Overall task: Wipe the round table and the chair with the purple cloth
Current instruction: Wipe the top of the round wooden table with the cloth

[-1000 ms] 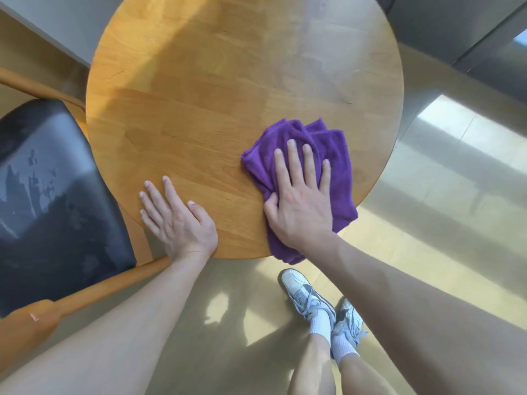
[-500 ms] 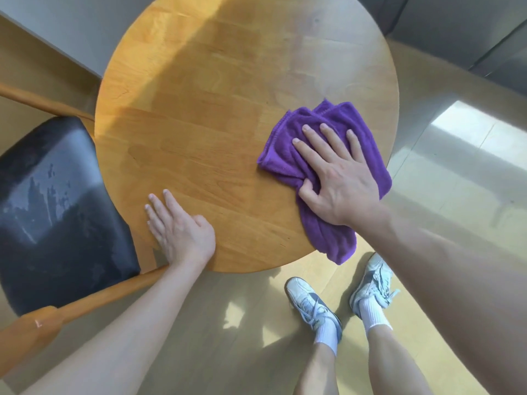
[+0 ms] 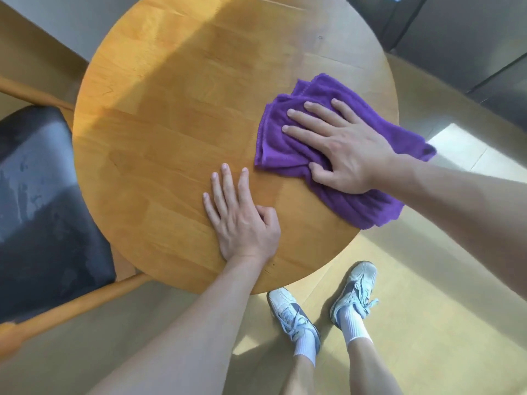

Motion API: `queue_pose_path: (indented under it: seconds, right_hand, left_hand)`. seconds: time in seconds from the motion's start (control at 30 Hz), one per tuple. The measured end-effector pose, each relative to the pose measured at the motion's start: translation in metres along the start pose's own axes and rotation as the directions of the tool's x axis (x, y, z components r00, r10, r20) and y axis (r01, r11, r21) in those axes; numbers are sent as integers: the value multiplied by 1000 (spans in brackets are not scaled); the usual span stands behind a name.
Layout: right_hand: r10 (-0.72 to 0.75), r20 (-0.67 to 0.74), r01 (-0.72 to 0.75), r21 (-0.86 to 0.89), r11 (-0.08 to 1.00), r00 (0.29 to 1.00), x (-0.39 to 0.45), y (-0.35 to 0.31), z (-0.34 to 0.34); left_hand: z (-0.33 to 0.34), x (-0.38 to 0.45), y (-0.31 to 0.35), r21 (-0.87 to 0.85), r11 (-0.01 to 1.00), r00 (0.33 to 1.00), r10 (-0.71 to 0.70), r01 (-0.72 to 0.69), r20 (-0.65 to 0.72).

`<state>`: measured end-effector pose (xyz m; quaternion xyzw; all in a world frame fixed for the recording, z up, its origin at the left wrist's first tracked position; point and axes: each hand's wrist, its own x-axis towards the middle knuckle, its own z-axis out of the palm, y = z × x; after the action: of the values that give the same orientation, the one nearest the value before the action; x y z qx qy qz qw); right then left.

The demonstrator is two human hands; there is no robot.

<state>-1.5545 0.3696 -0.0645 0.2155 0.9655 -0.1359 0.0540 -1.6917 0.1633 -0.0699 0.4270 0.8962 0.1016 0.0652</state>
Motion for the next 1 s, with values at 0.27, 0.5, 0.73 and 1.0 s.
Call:
queue_pose_path:
  seconds: [0.27, 0.5, 0.73, 1.0]
  right_hand:
    - [630, -156, -601, 198, 775, 761, 20, -61, 7]
    - [-46, -44, 49, 51, 998, 998, 2, -54, 11]
    - [-117, -53, 121, 65, 991, 992, 45, 3, -9]
    - [466, -146, -433, 211, 876, 872, 39, -63, 6]
  left_hand:
    - [-3, 1, 2, 20, 1000, 1000, -15, 15, 11]
    - [0, 0, 1, 49, 999, 1000, -3, 3, -1]
    - [-2, 2, 3, 48, 999, 1000, -20, 19, 10]
    - [-2, 0, 2, 64, 998, 999, -18, 15, 36]
